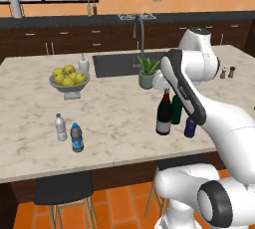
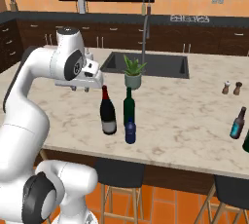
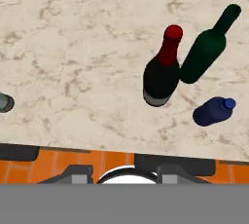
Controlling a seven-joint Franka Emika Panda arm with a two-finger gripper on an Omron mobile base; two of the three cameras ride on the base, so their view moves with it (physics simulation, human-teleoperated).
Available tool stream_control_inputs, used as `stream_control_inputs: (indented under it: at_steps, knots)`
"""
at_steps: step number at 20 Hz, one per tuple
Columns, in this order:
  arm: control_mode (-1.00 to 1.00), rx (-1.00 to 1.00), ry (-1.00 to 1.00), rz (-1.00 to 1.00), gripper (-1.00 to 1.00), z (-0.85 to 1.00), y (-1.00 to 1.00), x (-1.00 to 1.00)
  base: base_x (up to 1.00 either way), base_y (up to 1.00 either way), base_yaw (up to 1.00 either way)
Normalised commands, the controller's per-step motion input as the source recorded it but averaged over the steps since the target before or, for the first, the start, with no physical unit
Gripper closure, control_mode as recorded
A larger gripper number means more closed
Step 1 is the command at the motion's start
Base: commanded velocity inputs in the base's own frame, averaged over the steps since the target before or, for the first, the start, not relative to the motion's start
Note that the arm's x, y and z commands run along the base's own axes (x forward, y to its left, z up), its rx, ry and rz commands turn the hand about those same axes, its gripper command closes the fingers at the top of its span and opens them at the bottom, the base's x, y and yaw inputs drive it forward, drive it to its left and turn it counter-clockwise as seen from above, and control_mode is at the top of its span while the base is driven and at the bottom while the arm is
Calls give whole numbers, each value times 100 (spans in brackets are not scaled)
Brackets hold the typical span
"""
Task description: Move the plastic bottles in the middle to the plastics group, and the glass bottles in the middle to the glass group.
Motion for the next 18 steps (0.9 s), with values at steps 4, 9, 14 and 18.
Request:
stream_control_inputs:
  at_steps: [4, 9, 14, 18]
  knots:
    - [-100, 1, 0, 0, -100, -14, -14, -1, 0, 0, 0]
    - [-100, 3, 3, 0, -100, -33, -86, 0, 0, 0, 0]
    - [-100, 0, 6, 0, -100, -28, -68, 2, 0, 0, 0]
    - [-100, 0, 8, 0, -100, -43, -76, 0, 0, 0, 0]
